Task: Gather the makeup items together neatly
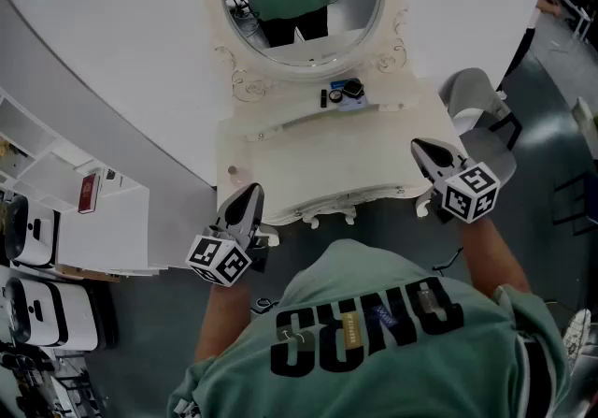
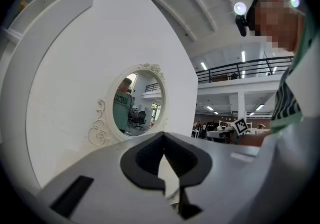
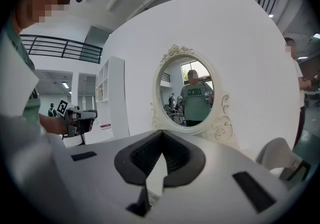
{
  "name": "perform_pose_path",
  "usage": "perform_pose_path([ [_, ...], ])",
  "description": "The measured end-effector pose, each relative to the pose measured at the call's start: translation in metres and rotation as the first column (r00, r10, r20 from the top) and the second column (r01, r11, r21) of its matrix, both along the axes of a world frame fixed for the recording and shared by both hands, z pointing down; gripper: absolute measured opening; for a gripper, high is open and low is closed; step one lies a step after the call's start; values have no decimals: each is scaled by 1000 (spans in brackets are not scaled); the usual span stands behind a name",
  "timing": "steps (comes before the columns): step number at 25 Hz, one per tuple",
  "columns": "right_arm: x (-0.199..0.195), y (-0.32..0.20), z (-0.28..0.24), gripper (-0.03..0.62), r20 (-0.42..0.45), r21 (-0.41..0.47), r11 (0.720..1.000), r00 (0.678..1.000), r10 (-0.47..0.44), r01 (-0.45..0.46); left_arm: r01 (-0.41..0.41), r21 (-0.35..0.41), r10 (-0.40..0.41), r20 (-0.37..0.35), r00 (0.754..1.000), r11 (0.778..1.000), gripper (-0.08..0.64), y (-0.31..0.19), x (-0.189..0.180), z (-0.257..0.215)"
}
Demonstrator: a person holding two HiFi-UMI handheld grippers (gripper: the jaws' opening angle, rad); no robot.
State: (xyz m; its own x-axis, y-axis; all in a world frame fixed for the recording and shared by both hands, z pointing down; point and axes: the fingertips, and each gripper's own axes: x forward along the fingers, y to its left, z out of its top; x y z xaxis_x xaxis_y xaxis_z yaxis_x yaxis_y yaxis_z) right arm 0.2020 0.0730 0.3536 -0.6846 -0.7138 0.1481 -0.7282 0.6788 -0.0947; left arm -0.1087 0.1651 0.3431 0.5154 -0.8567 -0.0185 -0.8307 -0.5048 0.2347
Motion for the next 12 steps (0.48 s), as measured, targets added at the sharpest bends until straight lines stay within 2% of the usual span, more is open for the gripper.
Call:
perform_pose_path([
  [12,-20,-2,7,-8,-11,-32,999,1000,18,-19,-24,-20,24,-20,1000,1000,8,-4,-16,3],
])
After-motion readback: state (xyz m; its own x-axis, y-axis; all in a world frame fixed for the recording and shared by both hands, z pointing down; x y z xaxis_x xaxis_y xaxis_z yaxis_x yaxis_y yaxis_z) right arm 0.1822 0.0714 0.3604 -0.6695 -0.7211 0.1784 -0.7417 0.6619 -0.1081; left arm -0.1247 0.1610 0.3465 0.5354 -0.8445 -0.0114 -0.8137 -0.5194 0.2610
